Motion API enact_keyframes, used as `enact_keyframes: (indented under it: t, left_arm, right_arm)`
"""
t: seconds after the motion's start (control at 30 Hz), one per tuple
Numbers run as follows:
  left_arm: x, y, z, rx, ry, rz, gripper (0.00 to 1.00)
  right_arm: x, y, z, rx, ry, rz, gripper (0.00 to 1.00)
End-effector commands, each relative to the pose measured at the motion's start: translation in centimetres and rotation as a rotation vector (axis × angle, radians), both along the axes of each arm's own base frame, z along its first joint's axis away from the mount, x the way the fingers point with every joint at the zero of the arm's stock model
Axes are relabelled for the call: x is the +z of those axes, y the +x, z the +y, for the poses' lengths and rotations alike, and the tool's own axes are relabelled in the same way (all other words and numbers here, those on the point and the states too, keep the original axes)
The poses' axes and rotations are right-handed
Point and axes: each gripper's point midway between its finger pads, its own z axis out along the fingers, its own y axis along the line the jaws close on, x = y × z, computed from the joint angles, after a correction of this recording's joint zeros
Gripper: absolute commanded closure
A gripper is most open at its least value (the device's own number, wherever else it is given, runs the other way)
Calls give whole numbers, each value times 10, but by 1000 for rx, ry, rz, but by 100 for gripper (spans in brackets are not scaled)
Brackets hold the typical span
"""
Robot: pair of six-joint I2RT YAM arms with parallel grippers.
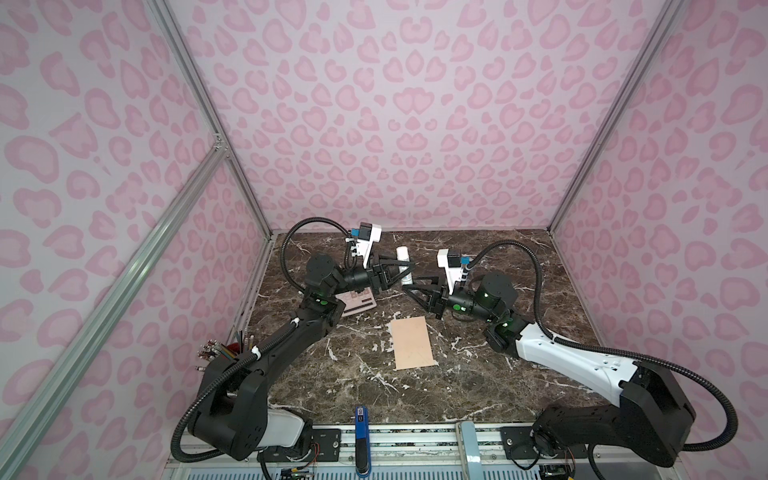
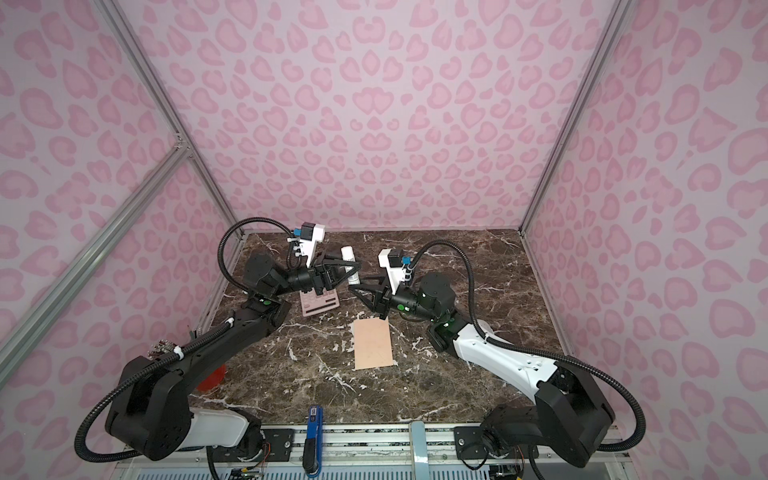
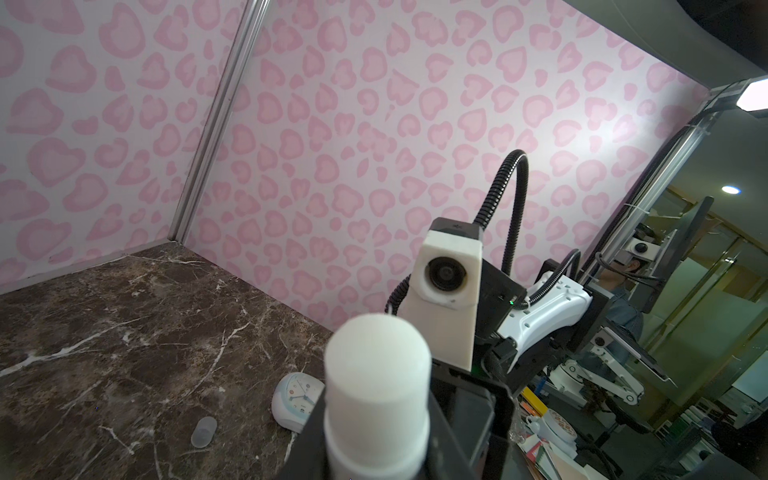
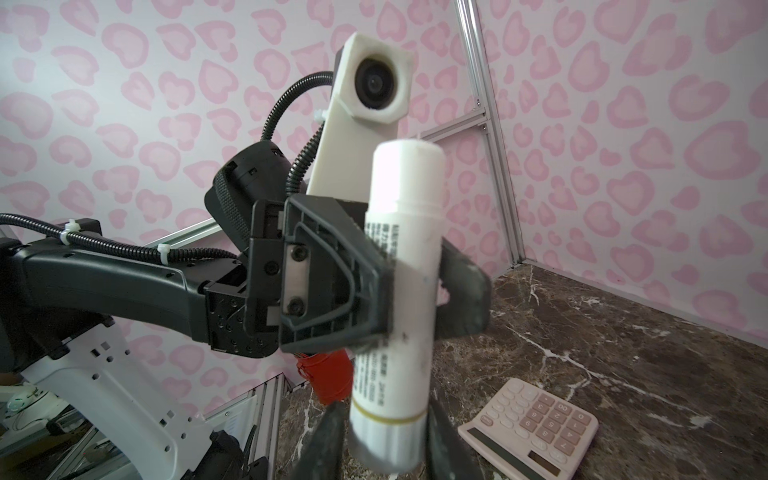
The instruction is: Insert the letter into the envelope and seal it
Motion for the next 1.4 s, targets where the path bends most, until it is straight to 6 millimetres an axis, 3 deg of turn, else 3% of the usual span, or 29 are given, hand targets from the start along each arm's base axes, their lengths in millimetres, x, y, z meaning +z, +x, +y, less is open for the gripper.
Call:
enact_keyframes:
  t: [0.0,0.23,0.4,0.57,0.73,0.93,1.13,1.27,1.37]
  left_arm:
    - [6,-3,0,-12,-14,-37,97]
    - [-4,1,1,28,12,-21,97]
    - [-22,17,13,211,115,6,97]
    - [-32,33,32,417,185,39,97]
    - [-30,27,29,473,185,33,97]
    - [-33,22,19,513,189,41,97]
    - [-36,23,25,579,187,57,97]
    - [-33,23,34,623,208,34,96]
    - [-27,27,44,645,200,33,96]
  right_arm:
    - [12,-3,2,17,34,-38,70]
    - [17,7,-4,-55,47,-45,81]
    - [18,17,-9,-174,-24,-87,86]
    - [27,11,-8,-332,-122,-193,86]
    - [36,1,-5,-450,-151,-253,86]
    - [42,-21,6,-558,-198,-328,85]
    - [39,-35,12,-609,-228,-356,78]
    - [32,-37,9,-600,-264,-345,71]
    - [15,-31,-4,-632,-329,-319,67]
